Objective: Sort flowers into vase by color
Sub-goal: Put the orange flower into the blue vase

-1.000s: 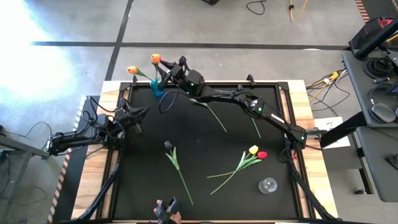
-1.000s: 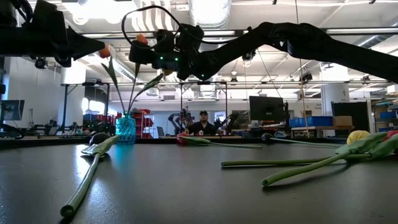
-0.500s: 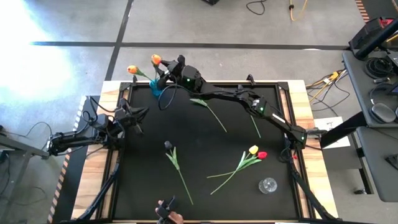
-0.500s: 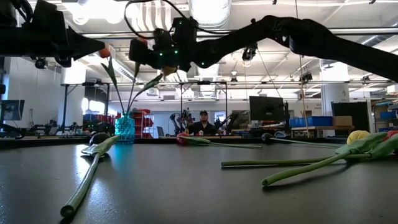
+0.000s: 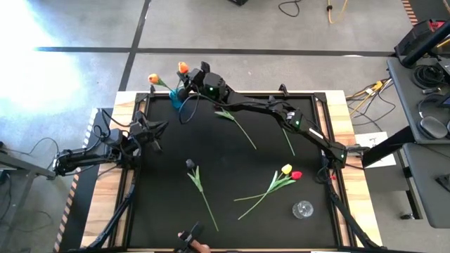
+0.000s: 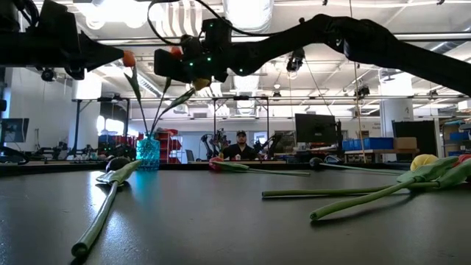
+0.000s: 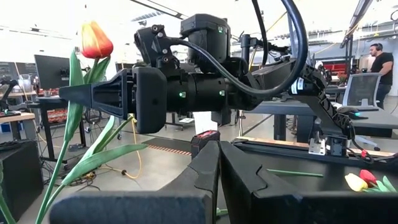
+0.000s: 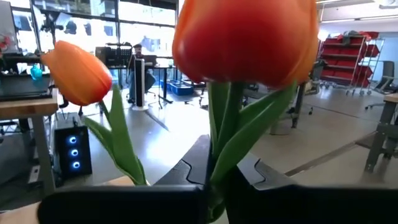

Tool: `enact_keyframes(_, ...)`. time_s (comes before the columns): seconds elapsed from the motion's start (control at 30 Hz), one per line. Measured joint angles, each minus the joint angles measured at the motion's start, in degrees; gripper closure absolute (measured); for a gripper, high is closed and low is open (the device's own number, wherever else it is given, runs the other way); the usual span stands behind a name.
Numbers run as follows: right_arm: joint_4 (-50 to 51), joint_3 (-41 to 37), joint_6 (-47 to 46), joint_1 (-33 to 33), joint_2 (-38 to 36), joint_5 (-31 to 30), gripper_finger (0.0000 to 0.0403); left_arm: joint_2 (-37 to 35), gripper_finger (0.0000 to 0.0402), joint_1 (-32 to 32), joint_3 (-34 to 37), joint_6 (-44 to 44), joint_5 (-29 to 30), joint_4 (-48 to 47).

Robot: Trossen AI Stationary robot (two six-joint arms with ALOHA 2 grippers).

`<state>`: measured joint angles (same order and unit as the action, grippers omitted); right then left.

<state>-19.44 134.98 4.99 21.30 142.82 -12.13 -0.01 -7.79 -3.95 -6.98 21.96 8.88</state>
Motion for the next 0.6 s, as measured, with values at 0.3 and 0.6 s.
enact_keyframes(0.3, -0.3, 0.0, -1.4, 0.1, -1.4, 1.0, 0.0393, 0.0, 0.0402, 0.0, 0.0, 0.0, 0.0, 0.0)
enact_keyframes(0.6, 1.1, 0.0, -4.4, 0.4, -1.8, 3.4, 0.0393, 0.0, 0.0402, 0.0, 0.0, 0.2, 0.0, 0.0)
